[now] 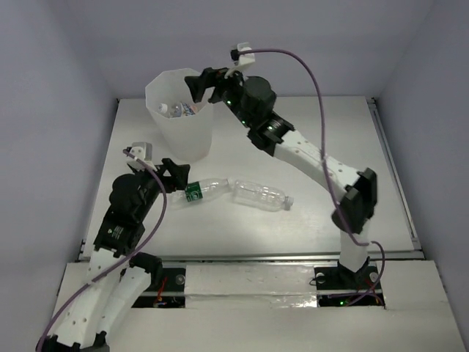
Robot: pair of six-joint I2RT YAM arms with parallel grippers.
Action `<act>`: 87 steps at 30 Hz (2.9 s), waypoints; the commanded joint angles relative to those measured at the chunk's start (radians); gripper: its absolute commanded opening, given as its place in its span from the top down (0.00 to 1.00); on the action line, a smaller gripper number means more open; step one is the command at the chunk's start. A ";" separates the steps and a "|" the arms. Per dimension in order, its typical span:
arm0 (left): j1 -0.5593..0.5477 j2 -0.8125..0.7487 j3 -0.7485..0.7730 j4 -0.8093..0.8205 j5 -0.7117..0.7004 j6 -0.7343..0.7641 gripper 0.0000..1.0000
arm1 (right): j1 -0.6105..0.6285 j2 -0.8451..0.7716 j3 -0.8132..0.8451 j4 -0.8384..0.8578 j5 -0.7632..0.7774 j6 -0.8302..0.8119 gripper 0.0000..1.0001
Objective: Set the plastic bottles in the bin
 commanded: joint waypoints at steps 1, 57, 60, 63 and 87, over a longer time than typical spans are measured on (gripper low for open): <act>0.006 0.073 0.031 0.012 0.052 0.030 0.26 | 0.006 -0.267 -0.257 0.185 -0.012 -0.024 0.07; -0.257 1.067 0.324 -0.241 -0.357 0.223 0.37 | 0.006 -1.265 -1.611 -0.089 -0.102 0.277 0.15; -0.257 1.024 0.321 -0.244 -0.348 0.215 0.47 | 0.006 -1.225 -1.585 -0.128 -0.082 0.268 0.23; -0.257 0.940 0.308 -0.230 -0.302 0.212 0.53 | 0.006 -1.164 -1.562 -0.123 -0.146 0.252 0.26; -0.257 0.568 0.809 0.208 -0.174 0.120 0.56 | 0.006 -0.581 -1.052 -0.584 0.053 -0.030 0.00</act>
